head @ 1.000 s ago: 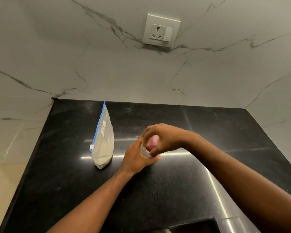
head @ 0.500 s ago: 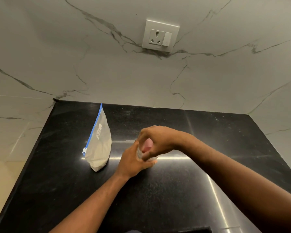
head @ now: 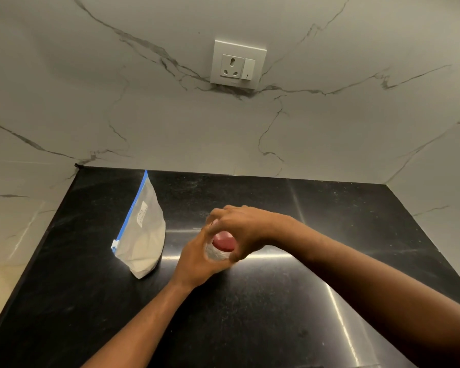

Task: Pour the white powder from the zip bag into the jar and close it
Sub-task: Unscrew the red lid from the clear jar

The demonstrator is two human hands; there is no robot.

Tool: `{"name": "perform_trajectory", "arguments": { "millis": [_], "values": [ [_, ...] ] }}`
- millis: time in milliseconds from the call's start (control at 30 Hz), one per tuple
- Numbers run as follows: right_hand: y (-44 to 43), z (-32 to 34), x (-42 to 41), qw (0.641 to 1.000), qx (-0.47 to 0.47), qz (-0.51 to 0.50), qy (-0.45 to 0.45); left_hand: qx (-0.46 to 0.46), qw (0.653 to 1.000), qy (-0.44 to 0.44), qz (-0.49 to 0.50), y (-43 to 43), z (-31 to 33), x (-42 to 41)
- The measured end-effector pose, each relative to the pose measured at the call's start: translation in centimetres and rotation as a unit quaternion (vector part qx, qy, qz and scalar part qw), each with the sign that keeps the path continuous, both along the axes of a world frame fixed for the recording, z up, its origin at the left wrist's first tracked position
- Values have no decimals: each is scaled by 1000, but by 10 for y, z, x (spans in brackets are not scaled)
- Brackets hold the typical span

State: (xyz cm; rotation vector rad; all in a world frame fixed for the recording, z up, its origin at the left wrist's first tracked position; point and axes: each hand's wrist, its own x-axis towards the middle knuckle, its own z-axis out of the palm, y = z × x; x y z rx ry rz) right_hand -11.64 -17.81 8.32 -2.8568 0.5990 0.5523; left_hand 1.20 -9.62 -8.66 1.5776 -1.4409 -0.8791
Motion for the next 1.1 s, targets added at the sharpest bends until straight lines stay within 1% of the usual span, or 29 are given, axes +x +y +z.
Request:
{"name": "perform_trajectory", "arguments": {
  "millis": [33,67,167,200,267,333,400,467,533,567,600,633,667,733,800,833,867,900,967,1100],
  "values": [
    [-1,0,0,1000,4,-24,-20,4,1000,-1,1,-1,0,0],
    [-2,-1,1,998,-21,-53,-24,8,1000,-1,3,-1,-1,-1],
    [2,-12,5,979,-163,-115,47,-1,1000,-2,21,1,2,-3],
    [4,-17,7,975,-178,-119,60,-6,1000,-7,27,2,4,-4],
    [5,-19,8,982,-133,-123,43,-2,1000,-10,29,3,6,-4],
    [2,-10,7,993,-83,-81,37,9,999,-13,29,2,3,-4],
    [1,-6,3,995,-92,-1,27,10,999,-22,37,1,-1,-4],
    [2,-3,-2,993,-109,43,-23,5,999,-26,37,1,0,-5],
    [-2,3,-12,991,-96,22,-96,-3,999,-20,30,3,4,-5],
    [-7,5,-20,987,-73,-20,-140,-7,999,-17,29,3,6,-5],
    [-13,6,-31,978,-41,-70,-192,-9,999,-14,31,4,7,-6],
    [-18,3,-44,961,-9,-120,-250,-11,999,-11,36,5,8,-7],
    [-22,-4,-58,936,13,-170,-306,-12,999,-10,42,5,8,-8],
    [-22,-35,-84,872,37,-288,-394,-12,998,-6,55,6,7,-12],
    [-17,-78,-101,805,51,-399,-436,-12,997,-5,74,6,7,-16],
    [-14,-100,-108,782,55,-438,-440,-13,996,-6,84,7,7,-18],
    [-11,-119,-114,769,58,-463,-436,-13,995,-7,95,7,7,-21],
    [-9,-136,-119,764,65,-478,-429,-12,994,-8,105,8,8,-24],
    [-4,-161,-123,771,73,-493,-396,-10,993,-9,119,9,10,-27],
    [-1,-178,-122,832,20,-474,-288,-1,992,-5,124,11,12,-30]
  ]
}}
